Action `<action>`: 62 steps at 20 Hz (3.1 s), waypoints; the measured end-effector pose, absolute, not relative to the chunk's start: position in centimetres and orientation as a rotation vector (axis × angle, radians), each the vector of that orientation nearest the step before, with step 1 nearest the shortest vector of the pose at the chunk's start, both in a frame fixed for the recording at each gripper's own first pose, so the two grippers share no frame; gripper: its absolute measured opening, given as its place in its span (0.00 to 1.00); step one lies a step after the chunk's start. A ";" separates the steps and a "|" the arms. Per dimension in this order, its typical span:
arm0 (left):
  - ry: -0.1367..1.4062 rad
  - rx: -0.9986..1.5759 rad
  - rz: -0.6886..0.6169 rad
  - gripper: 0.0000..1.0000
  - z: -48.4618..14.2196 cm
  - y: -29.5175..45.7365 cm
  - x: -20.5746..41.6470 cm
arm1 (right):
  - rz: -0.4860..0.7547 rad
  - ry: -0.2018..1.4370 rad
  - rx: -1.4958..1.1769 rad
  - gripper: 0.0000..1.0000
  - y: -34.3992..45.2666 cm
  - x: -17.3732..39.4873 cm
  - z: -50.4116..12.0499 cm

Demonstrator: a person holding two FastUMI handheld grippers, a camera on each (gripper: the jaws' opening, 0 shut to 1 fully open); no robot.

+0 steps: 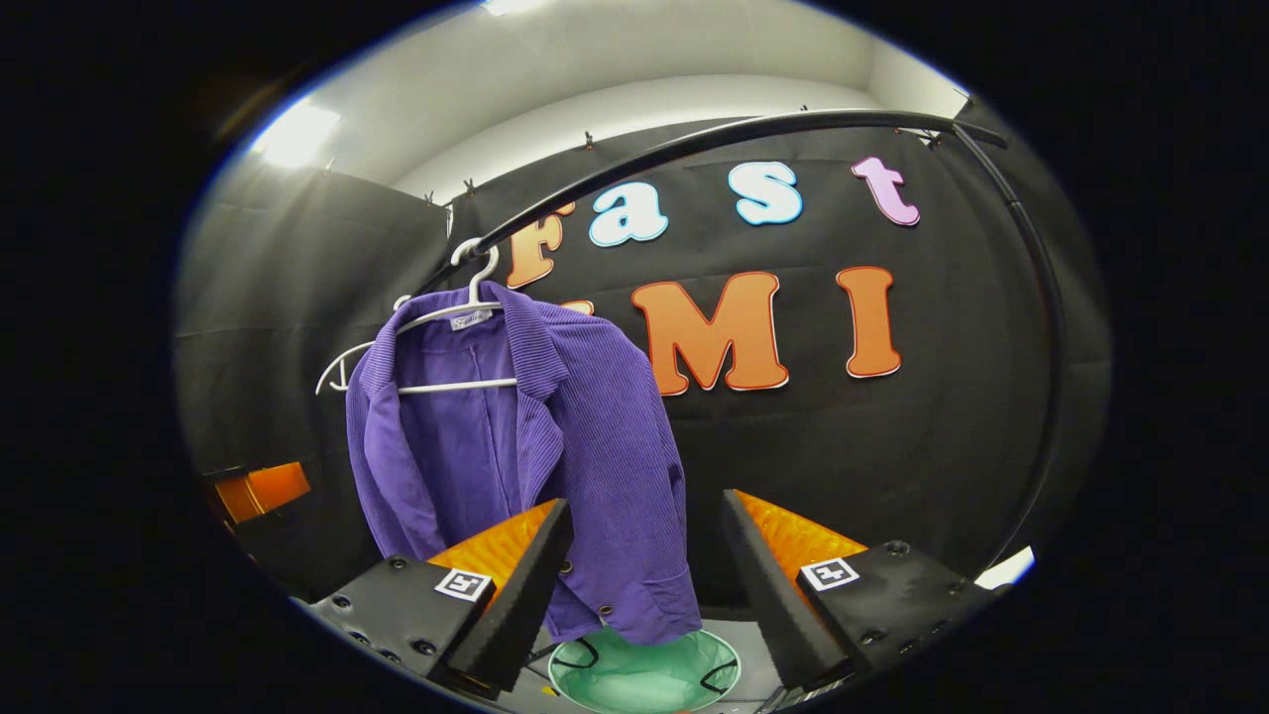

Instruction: Grasp the clothes on the hanger with both hands and then place them into the laundry hamper below.

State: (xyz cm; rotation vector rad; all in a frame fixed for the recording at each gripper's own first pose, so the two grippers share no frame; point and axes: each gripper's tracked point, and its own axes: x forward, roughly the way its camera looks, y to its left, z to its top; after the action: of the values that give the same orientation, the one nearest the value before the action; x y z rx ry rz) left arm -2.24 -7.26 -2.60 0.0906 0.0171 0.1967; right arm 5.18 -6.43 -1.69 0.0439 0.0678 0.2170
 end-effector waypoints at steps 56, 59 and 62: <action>0.091 0.014 0.082 0.92 -5.4 -6.3 7.6 | 0.376 0.149 0.061 0.08 7.3 19.4 -5.2; 0.088 0.035 0.070 0.92 -5.4 -7.1 9.1 | 0.375 0.143 0.057 0.08 6.6 19.1 -4.9; 0.109 0.048 0.056 0.92 -6.4 -7.8 10.5 | 0.380 0.142 0.060 0.08 6.2 19.0 -4.6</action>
State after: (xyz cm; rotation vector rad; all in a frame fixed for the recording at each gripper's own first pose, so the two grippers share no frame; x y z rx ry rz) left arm 10.49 -7.75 -6.39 0.0477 0.1088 0.0561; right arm 18.98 6.19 -4.64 0.0595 0.1423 0.3804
